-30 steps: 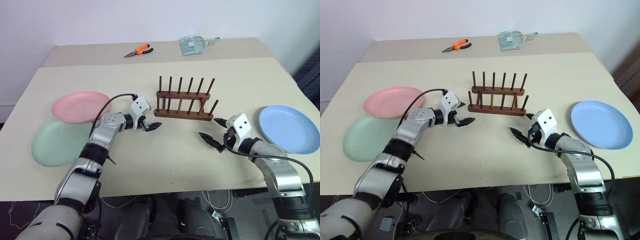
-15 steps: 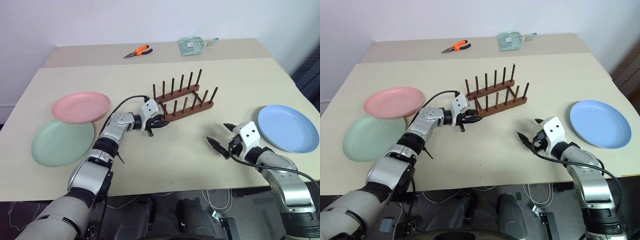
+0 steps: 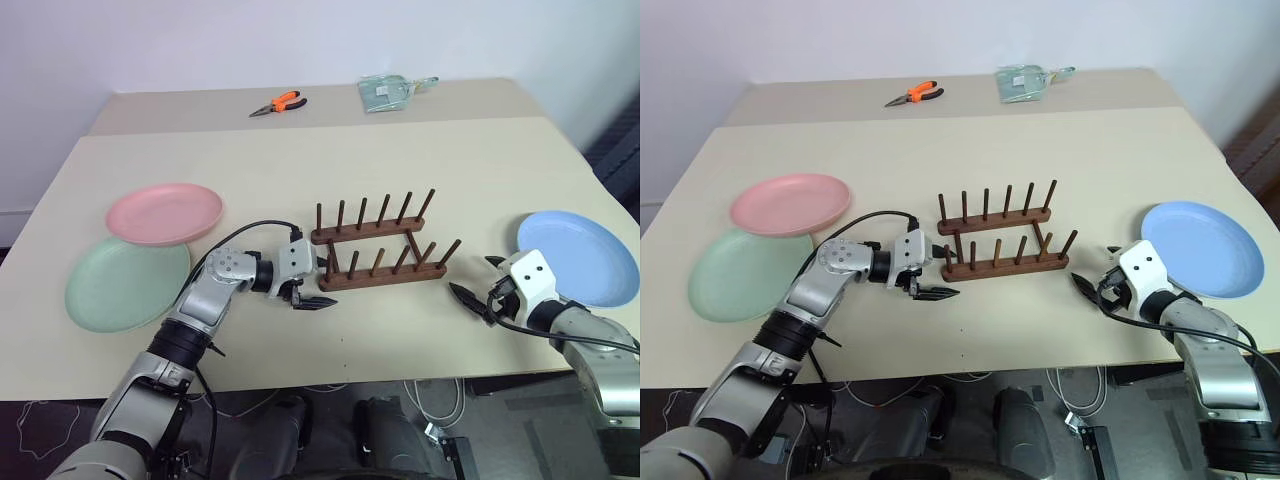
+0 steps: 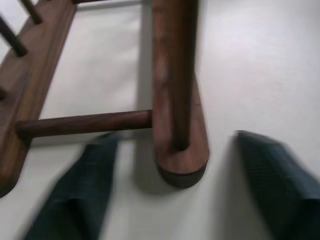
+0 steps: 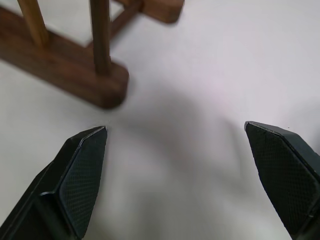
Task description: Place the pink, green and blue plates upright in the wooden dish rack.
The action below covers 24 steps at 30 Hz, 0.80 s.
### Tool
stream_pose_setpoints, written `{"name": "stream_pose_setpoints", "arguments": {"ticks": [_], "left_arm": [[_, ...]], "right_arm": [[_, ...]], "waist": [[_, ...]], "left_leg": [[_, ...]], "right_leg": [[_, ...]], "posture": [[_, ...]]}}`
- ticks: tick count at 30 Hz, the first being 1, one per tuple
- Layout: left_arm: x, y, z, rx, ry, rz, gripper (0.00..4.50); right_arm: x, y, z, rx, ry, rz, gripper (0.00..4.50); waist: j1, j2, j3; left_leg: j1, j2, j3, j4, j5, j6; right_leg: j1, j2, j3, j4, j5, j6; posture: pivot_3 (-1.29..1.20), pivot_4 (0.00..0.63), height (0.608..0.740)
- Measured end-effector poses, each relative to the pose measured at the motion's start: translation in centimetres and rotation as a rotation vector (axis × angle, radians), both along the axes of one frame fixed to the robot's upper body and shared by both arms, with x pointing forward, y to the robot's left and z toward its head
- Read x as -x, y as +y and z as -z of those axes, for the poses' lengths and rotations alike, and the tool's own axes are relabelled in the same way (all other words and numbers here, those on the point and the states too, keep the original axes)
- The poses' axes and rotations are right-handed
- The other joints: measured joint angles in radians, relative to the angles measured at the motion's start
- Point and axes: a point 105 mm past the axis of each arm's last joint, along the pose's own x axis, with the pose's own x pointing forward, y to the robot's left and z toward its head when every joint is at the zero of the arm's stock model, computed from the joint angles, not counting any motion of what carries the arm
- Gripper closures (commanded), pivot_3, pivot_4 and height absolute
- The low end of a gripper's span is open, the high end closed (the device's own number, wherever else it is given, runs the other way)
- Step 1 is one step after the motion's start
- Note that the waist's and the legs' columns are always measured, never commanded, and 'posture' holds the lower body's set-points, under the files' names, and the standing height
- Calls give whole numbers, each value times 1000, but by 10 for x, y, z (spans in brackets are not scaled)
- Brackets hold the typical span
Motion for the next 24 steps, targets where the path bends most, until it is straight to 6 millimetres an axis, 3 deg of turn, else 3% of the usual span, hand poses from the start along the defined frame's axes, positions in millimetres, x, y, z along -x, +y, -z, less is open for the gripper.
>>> {"name": "stream_pose_setpoints", "arguments": {"ticks": [3, 5, 7, 10, 12, 13, 18, 22, 24], "left_arm": [[8, 11, 3, -7, 40, -47, 38], [14, 26, 5, -10, 77, -90, 635], [21, 37, 6, -12, 106, -125, 1391], [33, 48, 5, 16, 165, -180, 2943], [46, 45, 6, 65, 260, -198, 3938], [53, 39, 8, 90, 303, -192, 4003], [66, -5, 12, 127, 333, -146, 4003], [36, -29, 13, 158, 222, -268, 4003], [20, -30, 13, 158, 154, -335, 4003]], "right_arm": [[7, -5, 1, 27, 11, -11, 0], [12, -9, 0, 47, 27, -21, 542], [16, -8, 3, 50, 46, -42, 1318], [20, 0, 5, 46, 66, -85, 2929], [21, 7, 8, 39, 75, -110, 3935], [20, 11, 9, 35, 78, -121, 4454], [10, 32, 12, 15, 50, -160, 4454], [-8, 53, 13, 0, 10, -163, 4454], [-15, 63, 14, 7, -8, -168, 4454]], "waist": [[-5, 1, -1], [-6, 1, -1], [-6, 2, -2], [-5, 2, -2], [-3, 2, -2], [-2, 2, -2], [-1, 1, -2], [-2, 0, -3], [-3, -1, -4]], "left_leg": [[1, 0, 0, -2, 0, 0], [2, 1, 0, -2, 0, 0], [3, 1, 0, -2, 0, 0], [3, 1, 0, -2, 0, 0], [3, 1, 0, -2, -1, 0], [3, 1, 0, -2, -1, -1], [3, 1, 0, -1, -1, -2], [4, 1, 0, 0, -1, -2], [5, 1, 0, 0, -1, -2]], "right_leg": [[0, 0, 1, 0, 0, 0], [1, 1, 1, 0, 0, 0], [2, 1, 1, 0, -1, -1], [2, 1, 1, 0, -2, -3], [2, 0, 1, 0, -2, -3], [3, 0, 1, -1, -2, -3], [4, 0, 1, -1, -2, -3], [5, 0, 0, -1, -2, -3], [5, 0, 0, 0, -2, -3]], "posture": [[0, 150, 727], [0, 150, 727], [0, 150, 727], [0, 150, 727], [0, 150, 727], [0, 150, 727], [0, 150, 727], [0, 150, 727], [0, 150, 727]]}}
